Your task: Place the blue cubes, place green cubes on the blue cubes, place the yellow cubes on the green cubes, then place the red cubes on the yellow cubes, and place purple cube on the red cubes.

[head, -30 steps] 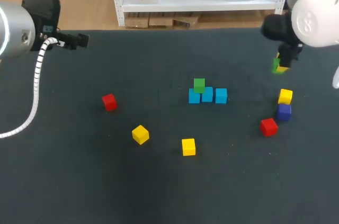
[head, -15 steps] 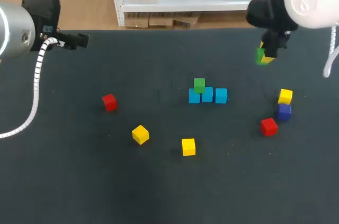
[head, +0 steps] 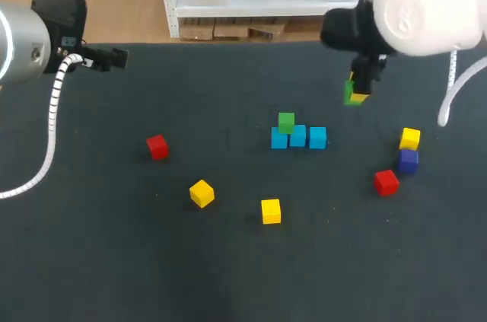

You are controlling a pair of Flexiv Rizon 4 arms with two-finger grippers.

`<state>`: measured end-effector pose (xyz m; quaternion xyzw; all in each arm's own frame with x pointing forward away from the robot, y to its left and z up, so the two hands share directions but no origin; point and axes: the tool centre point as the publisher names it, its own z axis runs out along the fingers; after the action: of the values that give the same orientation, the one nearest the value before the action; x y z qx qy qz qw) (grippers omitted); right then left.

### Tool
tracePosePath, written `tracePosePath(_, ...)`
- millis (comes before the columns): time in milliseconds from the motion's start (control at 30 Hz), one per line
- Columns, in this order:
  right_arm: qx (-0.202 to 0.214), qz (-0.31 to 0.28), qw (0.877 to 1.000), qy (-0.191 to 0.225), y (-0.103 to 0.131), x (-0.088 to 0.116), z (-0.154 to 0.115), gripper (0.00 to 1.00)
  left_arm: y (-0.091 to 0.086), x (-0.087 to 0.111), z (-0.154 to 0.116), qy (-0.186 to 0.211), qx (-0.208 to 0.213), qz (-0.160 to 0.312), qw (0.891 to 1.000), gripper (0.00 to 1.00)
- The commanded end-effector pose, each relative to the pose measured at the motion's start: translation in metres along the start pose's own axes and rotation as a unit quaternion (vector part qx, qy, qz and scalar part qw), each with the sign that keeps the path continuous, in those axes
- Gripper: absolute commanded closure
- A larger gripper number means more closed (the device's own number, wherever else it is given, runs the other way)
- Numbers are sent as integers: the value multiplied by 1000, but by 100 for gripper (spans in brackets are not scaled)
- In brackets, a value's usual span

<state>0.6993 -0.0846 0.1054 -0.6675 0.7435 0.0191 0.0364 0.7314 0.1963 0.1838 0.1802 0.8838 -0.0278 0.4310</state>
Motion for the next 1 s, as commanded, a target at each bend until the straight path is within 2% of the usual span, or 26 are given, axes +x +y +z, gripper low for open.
tracePosePath(33,9,4,1000,-4,7,-9,9,100,1,0,1,0,3,0,1000,0)
tracePosePath(267,16,9,1000,19,8,-21,22,100,1,0,1,0,3,0,1000,0)
tracePosePath(1000,3,34,999,15,2,-51,55,100,1,0,1,0,3,0,1000,0)
